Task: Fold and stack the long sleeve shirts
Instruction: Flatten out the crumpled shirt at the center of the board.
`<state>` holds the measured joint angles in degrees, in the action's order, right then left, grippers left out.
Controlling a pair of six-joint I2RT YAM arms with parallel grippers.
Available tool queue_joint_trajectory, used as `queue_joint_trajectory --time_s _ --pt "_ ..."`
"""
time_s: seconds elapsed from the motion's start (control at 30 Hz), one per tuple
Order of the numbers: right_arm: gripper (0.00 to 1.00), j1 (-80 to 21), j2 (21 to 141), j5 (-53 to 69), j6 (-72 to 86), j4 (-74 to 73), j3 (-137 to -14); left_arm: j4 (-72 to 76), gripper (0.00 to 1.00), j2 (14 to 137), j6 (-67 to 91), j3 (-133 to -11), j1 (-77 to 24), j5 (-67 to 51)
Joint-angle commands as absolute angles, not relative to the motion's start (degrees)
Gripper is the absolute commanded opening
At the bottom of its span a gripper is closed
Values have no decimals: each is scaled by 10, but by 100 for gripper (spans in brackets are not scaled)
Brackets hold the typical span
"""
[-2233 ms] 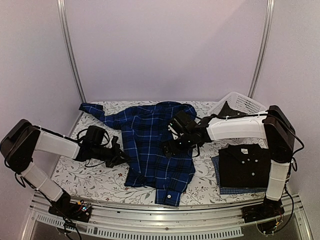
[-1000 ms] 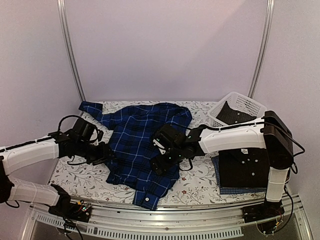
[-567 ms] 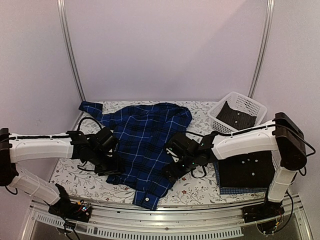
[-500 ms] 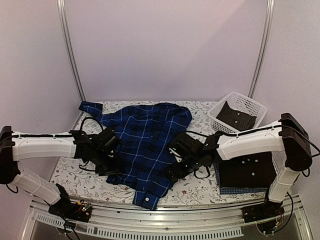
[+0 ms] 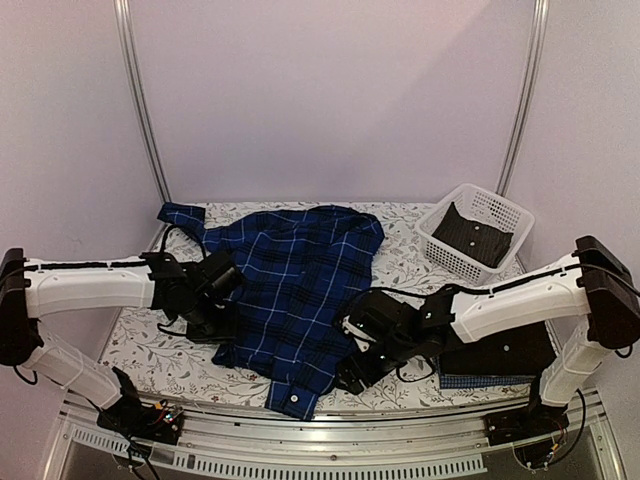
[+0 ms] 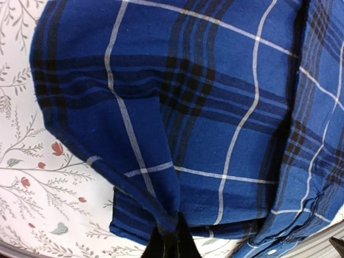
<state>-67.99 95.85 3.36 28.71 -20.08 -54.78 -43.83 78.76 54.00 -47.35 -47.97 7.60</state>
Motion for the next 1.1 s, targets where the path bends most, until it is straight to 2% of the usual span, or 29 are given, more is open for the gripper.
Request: queue_joint_trajectory --time_s 0.0,0.13,0.23,0.33,0.43,0.47,0.5,0.77,0.97,1.0,1.03,1.07 --pt "86 -682 983 64 292 -152 -556 -464 0 748 533 -501 -471 72" --pt "82 -681 1015 41 299 -147 -575 -490 0 723 533 -516 -462 64" --pt "70 -678 1038 39 301 -147 -595 -502 0 699 530 -524 -451 50" --pt "47 -670 1038 29 301 -162 -619 -510 0 681 525 -527 -435 35" --pt "11 -657 1022 35 291 -187 -645 -515 0 666 520 -529 -418 21" --pt "2 -653 1019 39 286 -202 -658 -517 0 662 518 -529 -410 14" --pt "0 -650 1016 41 282 -220 -670 -519 0 658 513 -530 -402 8" --pt "0 -622 980 107 248 -383 -757 -590 0 636 452 -552 -297 -25" --pt "0 -590 960 171 253 -405 -712 -583 3 630 434 -490 -247 -59" --pt "1 -589 965 180 254 -398 -702 -571 6 629 434 -472 -243 -68" --pt "11 -589 975 186 255 -391 -694 -559 9 629 434 -456 -239 -77" --pt "22 -589 980 187 257 -384 -691 -551 18 631 434 -444 -237 -83"
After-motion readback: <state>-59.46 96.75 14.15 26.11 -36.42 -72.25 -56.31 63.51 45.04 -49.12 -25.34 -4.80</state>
